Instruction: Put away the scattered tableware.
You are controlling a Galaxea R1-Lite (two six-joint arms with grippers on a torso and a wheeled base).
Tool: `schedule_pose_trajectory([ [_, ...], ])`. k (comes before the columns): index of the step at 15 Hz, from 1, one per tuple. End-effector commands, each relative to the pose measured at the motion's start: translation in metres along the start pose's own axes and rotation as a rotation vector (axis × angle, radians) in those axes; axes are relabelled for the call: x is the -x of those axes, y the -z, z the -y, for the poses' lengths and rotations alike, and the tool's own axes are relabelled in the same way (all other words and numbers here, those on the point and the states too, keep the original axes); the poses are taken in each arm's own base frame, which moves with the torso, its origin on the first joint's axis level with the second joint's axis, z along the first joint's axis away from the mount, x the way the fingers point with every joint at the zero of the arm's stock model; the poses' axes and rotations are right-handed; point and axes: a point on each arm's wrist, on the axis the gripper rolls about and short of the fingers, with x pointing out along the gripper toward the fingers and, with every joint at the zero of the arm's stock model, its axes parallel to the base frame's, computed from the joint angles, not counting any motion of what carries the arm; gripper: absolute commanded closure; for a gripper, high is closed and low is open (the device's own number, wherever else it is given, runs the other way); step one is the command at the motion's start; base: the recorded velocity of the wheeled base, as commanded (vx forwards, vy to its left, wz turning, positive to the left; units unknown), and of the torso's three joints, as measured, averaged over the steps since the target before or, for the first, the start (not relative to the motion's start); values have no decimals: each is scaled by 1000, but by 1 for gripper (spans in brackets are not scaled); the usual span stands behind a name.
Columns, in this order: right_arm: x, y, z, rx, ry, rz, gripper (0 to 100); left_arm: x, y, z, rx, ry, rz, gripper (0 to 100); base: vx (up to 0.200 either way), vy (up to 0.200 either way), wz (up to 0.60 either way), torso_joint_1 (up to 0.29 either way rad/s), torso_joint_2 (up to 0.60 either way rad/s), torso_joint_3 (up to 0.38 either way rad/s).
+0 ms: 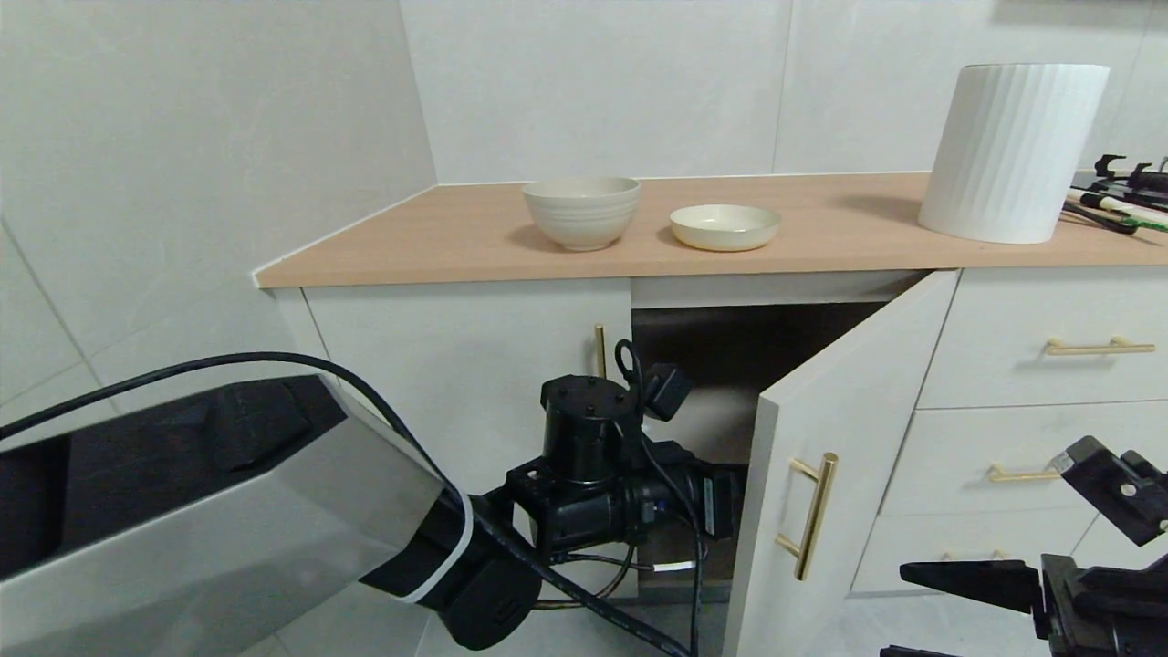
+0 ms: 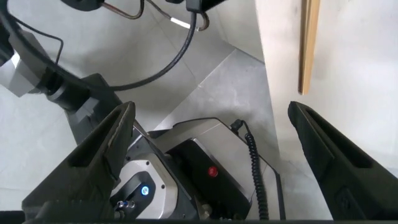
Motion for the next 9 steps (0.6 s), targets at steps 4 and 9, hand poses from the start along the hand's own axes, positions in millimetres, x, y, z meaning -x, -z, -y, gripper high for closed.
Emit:
schedule_pose_trajectory([
  [4, 0, 1, 0, -1, -4, -4, 0, -13, -9, 1, -9, -5, 23, 100, -50, 0, 0, 4, -1, 2],
  [9, 4, 1, -3, 9, -12, 12, 0, -23, -6, 15, -15, -30, 20, 100, 0, 0, 0, 0, 0, 0],
])
